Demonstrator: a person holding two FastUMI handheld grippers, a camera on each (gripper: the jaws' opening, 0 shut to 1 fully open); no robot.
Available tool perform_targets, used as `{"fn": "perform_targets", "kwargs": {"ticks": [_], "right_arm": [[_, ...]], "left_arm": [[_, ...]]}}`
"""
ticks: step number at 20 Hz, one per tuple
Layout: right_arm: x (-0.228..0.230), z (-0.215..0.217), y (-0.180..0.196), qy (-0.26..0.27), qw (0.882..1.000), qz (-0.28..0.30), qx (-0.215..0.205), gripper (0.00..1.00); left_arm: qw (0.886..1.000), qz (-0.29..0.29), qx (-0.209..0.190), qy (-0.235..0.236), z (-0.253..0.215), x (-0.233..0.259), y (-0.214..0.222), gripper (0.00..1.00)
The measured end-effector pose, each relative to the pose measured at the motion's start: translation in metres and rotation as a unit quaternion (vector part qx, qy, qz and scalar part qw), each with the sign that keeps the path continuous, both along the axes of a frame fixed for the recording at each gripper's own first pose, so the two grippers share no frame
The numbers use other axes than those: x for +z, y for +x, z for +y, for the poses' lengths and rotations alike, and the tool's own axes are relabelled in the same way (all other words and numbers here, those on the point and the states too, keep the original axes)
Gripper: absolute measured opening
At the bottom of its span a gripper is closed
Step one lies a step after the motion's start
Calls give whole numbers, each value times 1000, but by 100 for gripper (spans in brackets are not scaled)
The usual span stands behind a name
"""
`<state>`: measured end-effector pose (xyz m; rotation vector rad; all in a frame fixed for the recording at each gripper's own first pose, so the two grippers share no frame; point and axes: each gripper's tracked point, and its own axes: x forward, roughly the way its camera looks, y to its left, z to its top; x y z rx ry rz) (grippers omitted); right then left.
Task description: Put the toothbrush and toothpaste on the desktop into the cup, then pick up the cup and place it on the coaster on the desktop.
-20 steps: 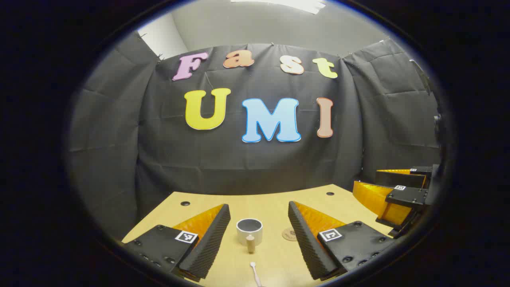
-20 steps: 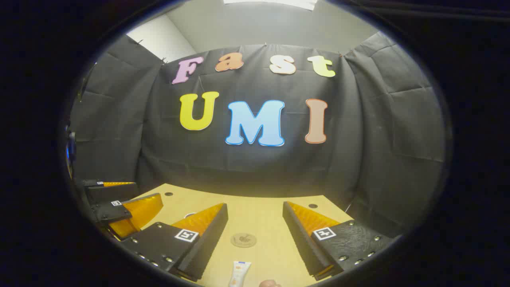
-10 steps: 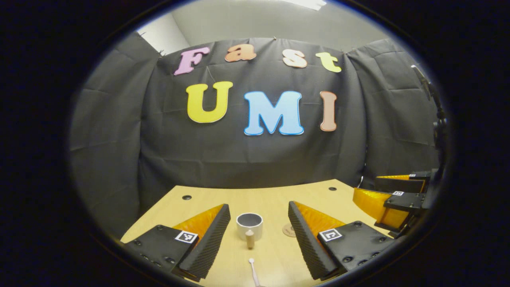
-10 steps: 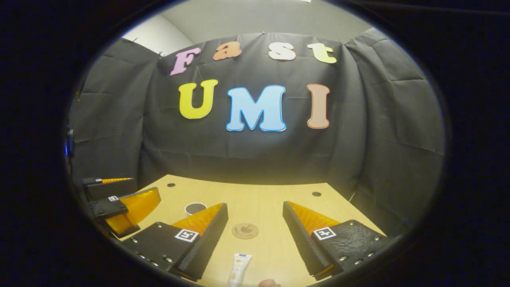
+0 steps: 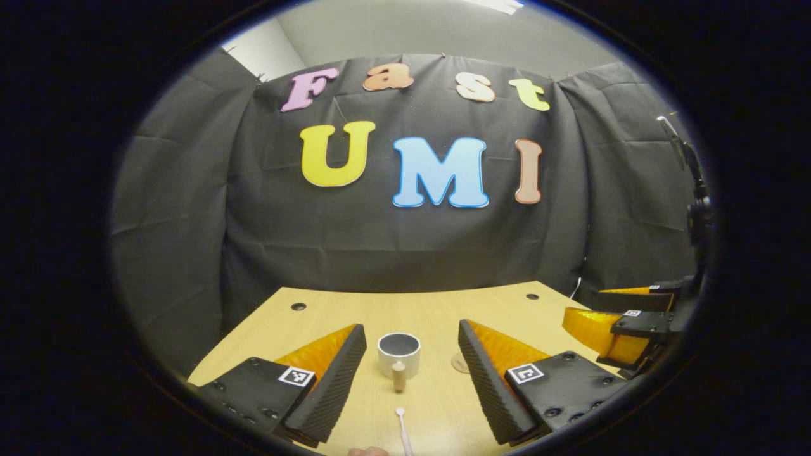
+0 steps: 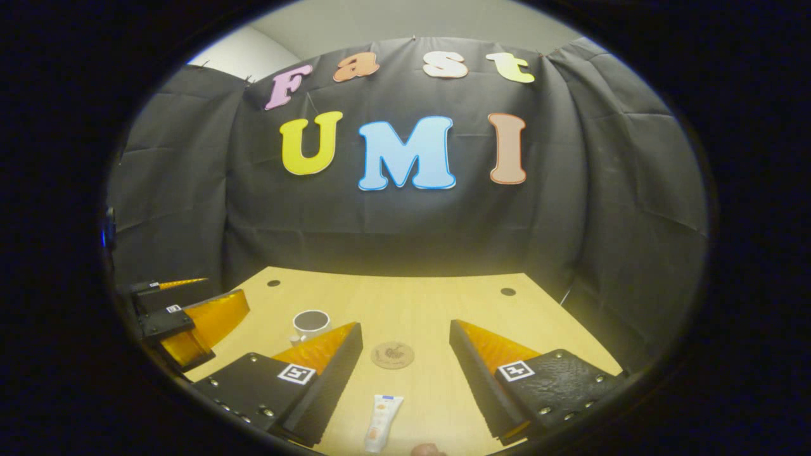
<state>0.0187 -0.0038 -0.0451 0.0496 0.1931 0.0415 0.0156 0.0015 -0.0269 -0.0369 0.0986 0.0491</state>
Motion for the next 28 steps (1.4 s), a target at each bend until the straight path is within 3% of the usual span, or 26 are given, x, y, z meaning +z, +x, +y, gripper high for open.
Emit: {"fn": "perform_targets", "kwargs": {"ticks": [5,10,12,13,17,21,28], "right_arm": [[-28,7,12,16,998,56,15,89],[-69,16,14,34,988,148,23,90],[-85,18,16,32,982,182,23,91],[-93,18,15,32,978,203,24,91],[-127,24,11,24,960,277,35,91],[-152,34,9,31,937,343,57,92],[-186,46,7,33,902,424,73,91]], "left_arm": [[997,73,-3,-20,-1,-46,8,100],[980,182,-5,-76,-2,-103,13,95],[969,228,-4,-91,-3,-124,15,100],[964,251,-2,-90,-1,-135,13,95],[940,330,-6,-90,-3,-176,6,95],[903,417,-10,-102,-9,-216,-9,95],[859,500,0,-112,-3,-255,-15,100]]}}
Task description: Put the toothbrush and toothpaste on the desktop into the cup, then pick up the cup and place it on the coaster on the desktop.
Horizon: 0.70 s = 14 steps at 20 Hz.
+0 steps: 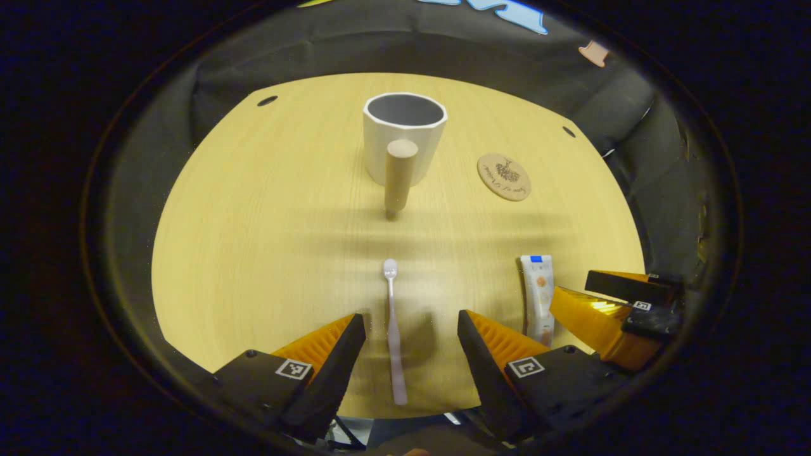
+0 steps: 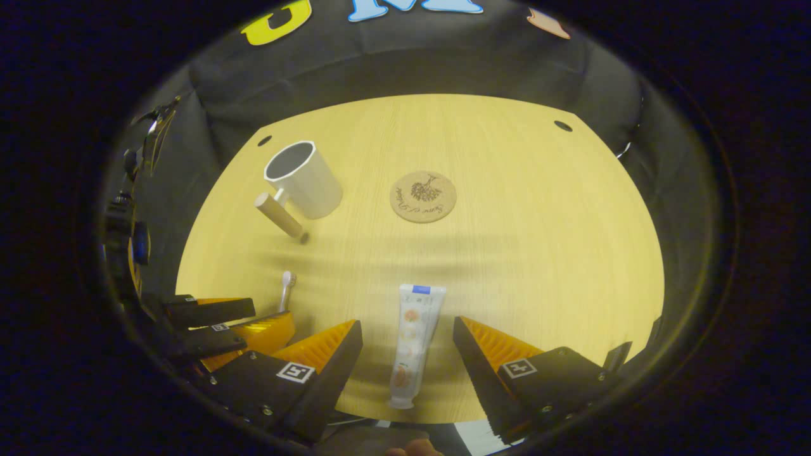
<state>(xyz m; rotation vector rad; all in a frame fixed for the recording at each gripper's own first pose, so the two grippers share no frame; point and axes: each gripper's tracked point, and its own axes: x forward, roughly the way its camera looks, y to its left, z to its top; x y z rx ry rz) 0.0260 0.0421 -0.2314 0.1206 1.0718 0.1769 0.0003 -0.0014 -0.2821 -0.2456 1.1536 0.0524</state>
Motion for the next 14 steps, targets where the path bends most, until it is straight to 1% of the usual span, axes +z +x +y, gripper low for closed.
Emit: {"fn": "perform_targets", "kwargs": {"ticks": [1,4,5,6,7,8,9,10,11,12,14], "right_arm": [[-3,0,1,0,1000,10,2,92],[-16,1,2,-5,999,38,5,91],[-20,0,2,-9,999,49,7,91],[-23,-1,1,-14,998,59,8,91],[-26,-1,1,-15,997,70,7,92],[-29,0,0,-12,997,78,5,91],[-33,2,-1,-7,996,85,5,91],[-35,2,-2,-4,996,92,5,92],[-38,3,-3,-2,995,98,4,92],[-39,3,-3,0,995,101,2,92],[-43,2,-3,2,994,109,3,92]], "left_arm": [[1000,10,-2,-1,1,-3,0,100],[999,43,-11,-6,-2,-17,-2,92],[998,54,-15,-8,-4,-20,-4,96],[998,63,-19,-11,-7,-23,-5,96],[997,71,-21,-13,-9,-24,-7,100],[997,76,-22,-16,-11,-27,-8,92],[996,82,-21,-19,-13,-29,-9,98],[996,88,-18,-22,-15,-32,-11,96],[995,95,-14,-23,-15,-34,-14,90],[994,102,-11,-23,-15,-37,-17,91],[994,105,-13,-17,-12,-39,-19,75]]}}
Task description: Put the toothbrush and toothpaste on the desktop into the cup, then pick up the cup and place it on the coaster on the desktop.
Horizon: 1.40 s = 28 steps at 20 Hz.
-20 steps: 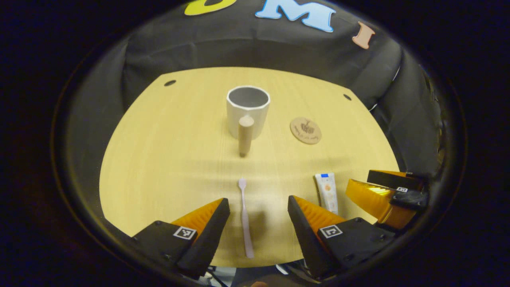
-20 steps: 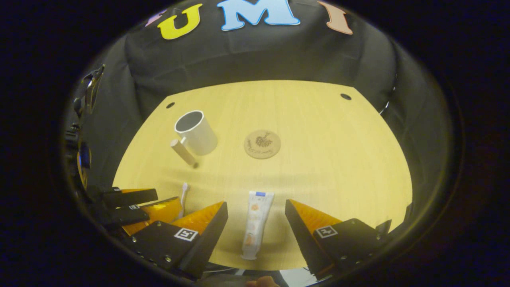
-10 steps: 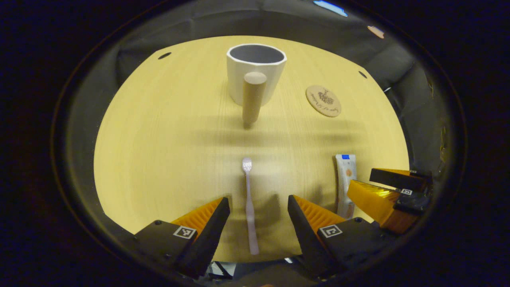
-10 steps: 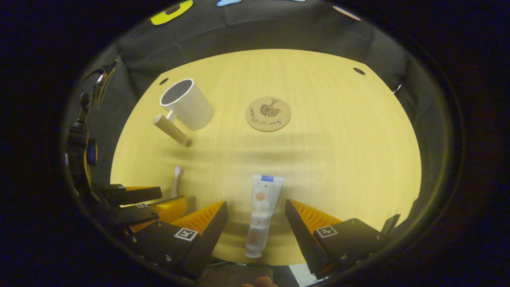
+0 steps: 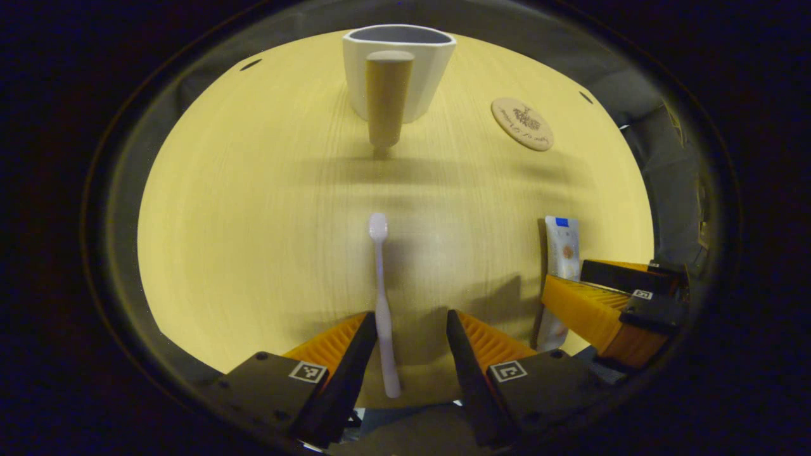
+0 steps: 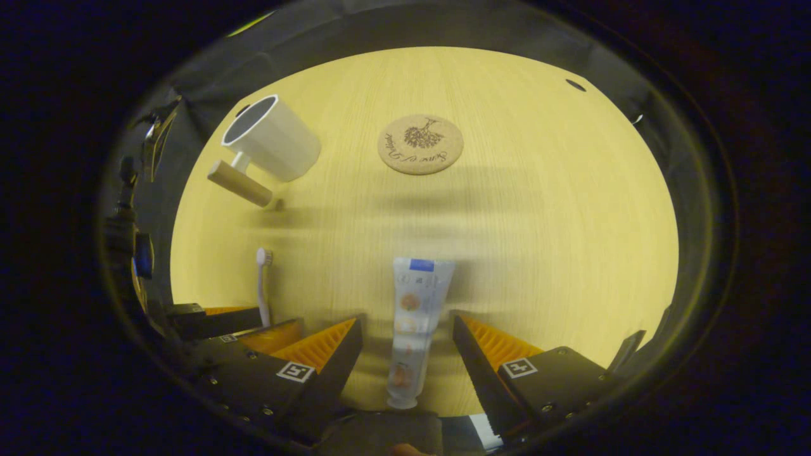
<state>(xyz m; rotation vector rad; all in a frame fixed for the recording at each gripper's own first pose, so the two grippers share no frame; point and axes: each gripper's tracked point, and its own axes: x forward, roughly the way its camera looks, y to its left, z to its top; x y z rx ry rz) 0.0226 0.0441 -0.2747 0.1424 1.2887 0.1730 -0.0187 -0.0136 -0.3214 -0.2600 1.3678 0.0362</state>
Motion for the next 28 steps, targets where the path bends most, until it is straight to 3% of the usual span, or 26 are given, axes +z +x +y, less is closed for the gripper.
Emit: {"fn": "perform_targets", "kwargs": {"ticks": [3,6,9,11,12,13,14,15,16,17,18,20,22,23,28], "right_arm": [[-6,2,-2,2,1000,12,4,92],[-13,3,-1,-1,1000,14,6,88],[-14,-2,2,-15,1000,8,9,75],[-15,-4,0,-17,1000,11,13,61],[-18,-7,0,-20,1000,13,12,61],[-26,-3,1,-7,1000,20,-3,48],[-16,-4,-4,4,1000,27,-5,42],[-13,-4,-4,8,1000,27,-4,43],[-15,-4,-3,14,1000,23,-11,44],[-13,-3,-4,25,999,28,-24,31],[-14,0,-2,39,998,25,-29,30],[-13,-1,-1,54,998,24,-30,31],[-12,1,2,79,996,20,-45,30],[-12,4,1,96,994,27,-49,21],[-3,1,7,131,989,12,-70,21]], "left_arm": [[1000,4,7,6,5,-1,1,74],[1000,4,12,6,8,0,1,51],[1000,-4,2,23,12,0,1,48],[1000,-6,7,28,13,-2,3,25],[1000,-7,4,26,13,-2,2,23],[1000,-7,4,23,13,-3,2,23],[1000,-9,6,21,14,0,4,23],[1000,-12,8,16,11,0,4,29],[1000,-17,4,12,10,-1,3,22],[1000,-20,3,8,11,-1,3,22],[1000,-27,6,2,11,-1,3,16],[999,-41,8,-15,10,1,5,22],[998,-55,15,-32,9,1,6,11],[997,-60,19,-35,10,3,5,12],[992,-109,38,-51,9,21,9,11]]}}
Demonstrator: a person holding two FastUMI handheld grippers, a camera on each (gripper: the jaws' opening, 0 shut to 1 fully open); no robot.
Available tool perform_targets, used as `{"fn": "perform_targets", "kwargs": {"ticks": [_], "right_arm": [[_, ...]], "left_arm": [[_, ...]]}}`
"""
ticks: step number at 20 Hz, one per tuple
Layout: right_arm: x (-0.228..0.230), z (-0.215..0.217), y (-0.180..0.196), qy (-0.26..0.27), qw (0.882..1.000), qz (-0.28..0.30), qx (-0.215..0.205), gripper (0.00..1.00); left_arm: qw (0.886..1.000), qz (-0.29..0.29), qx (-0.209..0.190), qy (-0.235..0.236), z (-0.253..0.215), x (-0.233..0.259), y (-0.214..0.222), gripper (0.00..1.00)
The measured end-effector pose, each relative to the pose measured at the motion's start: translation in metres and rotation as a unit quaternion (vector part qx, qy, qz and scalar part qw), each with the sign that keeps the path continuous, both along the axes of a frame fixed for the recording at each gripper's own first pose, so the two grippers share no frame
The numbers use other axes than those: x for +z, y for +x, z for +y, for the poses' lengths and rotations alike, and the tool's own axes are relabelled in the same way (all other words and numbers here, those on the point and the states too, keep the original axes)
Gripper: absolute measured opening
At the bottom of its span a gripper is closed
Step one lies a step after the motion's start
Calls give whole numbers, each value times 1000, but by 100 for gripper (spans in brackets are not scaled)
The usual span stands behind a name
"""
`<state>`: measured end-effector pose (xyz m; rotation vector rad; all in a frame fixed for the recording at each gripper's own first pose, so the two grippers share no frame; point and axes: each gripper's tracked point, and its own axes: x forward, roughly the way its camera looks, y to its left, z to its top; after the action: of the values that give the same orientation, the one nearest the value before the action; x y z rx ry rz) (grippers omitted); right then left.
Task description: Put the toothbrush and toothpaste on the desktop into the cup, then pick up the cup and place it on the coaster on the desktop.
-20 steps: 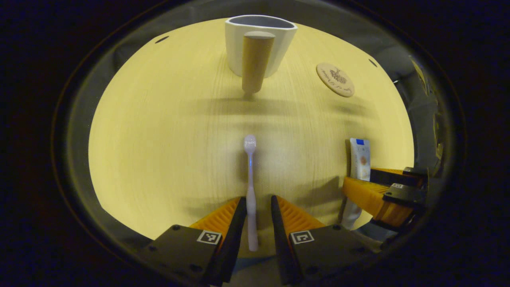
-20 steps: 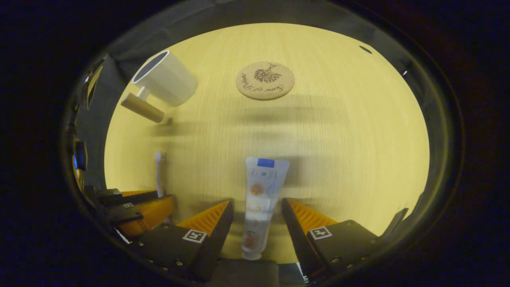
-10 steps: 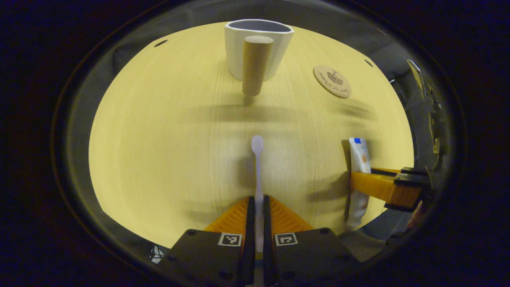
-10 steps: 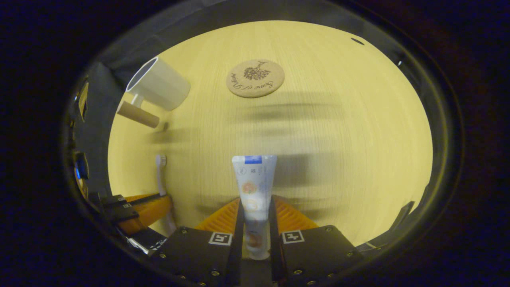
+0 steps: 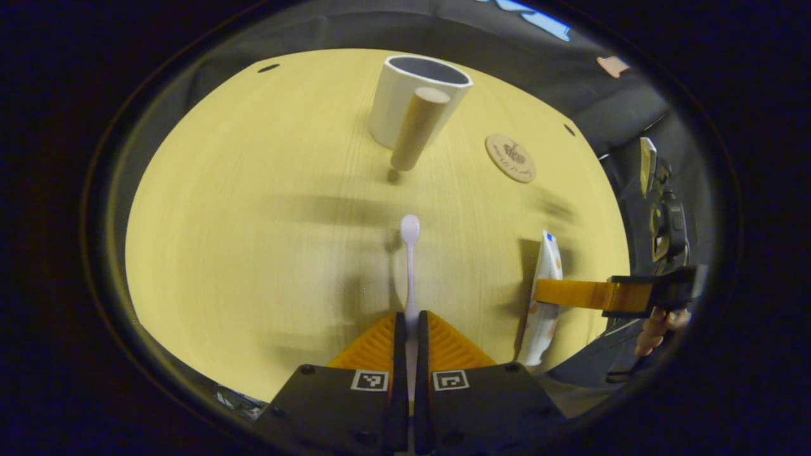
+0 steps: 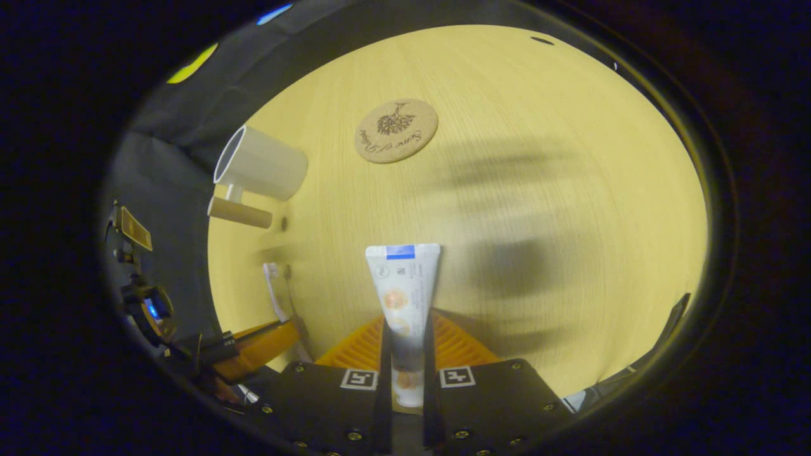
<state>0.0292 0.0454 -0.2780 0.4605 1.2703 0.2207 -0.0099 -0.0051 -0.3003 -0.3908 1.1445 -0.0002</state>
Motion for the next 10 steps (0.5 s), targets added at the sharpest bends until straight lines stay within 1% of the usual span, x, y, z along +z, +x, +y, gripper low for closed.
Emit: {"fn": "perform_targets", "kwargs": {"ticks": [4,7,10], "right_arm": [[18,-7,12,13,999,-35,-11,21],[29,-14,19,12,998,-61,-14,21],[40,-18,25,10,996,-86,-16,21]], "left_arm": [[998,-50,27,-4,15,30,8,11],[996,-80,47,-6,37,57,9,11],[992,-105,66,-8,48,81,7,11]]}}
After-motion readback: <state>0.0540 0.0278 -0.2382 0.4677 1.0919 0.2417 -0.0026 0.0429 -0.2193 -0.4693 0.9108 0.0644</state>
